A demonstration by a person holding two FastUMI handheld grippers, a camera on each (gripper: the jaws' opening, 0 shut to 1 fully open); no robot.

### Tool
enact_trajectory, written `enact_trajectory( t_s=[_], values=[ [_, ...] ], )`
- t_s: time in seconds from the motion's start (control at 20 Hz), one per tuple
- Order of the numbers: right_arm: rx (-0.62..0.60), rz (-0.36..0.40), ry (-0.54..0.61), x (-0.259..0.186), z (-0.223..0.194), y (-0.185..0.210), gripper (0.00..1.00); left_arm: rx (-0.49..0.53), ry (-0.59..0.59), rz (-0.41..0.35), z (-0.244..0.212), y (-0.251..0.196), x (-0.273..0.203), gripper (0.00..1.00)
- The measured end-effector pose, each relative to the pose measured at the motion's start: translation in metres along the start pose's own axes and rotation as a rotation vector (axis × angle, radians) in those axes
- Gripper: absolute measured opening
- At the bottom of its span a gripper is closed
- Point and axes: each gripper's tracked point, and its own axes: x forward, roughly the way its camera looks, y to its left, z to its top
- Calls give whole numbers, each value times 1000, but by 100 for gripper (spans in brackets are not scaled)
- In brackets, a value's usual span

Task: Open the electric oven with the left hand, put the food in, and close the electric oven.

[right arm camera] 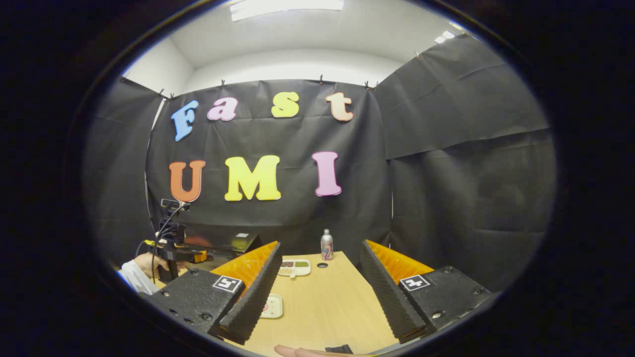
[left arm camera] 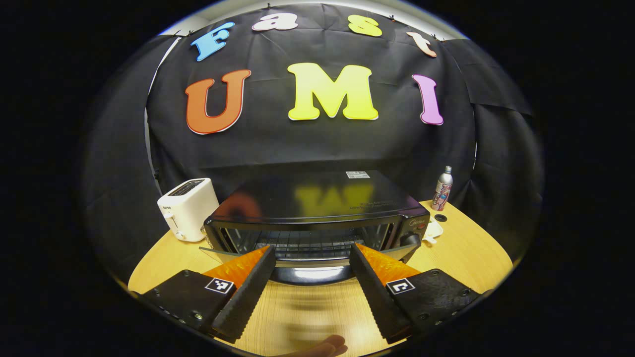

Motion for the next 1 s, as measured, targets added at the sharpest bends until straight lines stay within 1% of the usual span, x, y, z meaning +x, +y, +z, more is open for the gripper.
enact_trajectory(
  t_s=[0.55,0.6,0.85,0.9,1.0],
  values=[
    [15,18,14,-2,-6,10,96,-3,7,-8,-57,-4,-40,96],
    [15,19,16,-2,-8,12,100,-6,9,-8,-62,-5,-42,96],
    [12,24,39,4,-18,17,100,-17,51,-9,-94,-7,-53,96],
    [10,24,43,5,-21,18,96,-20,56,-8,-101,-8,-54,96],
    [6,24,55,8,-26,20,96,-24,78,-9,-118,-9,-56,96]
  ],
)
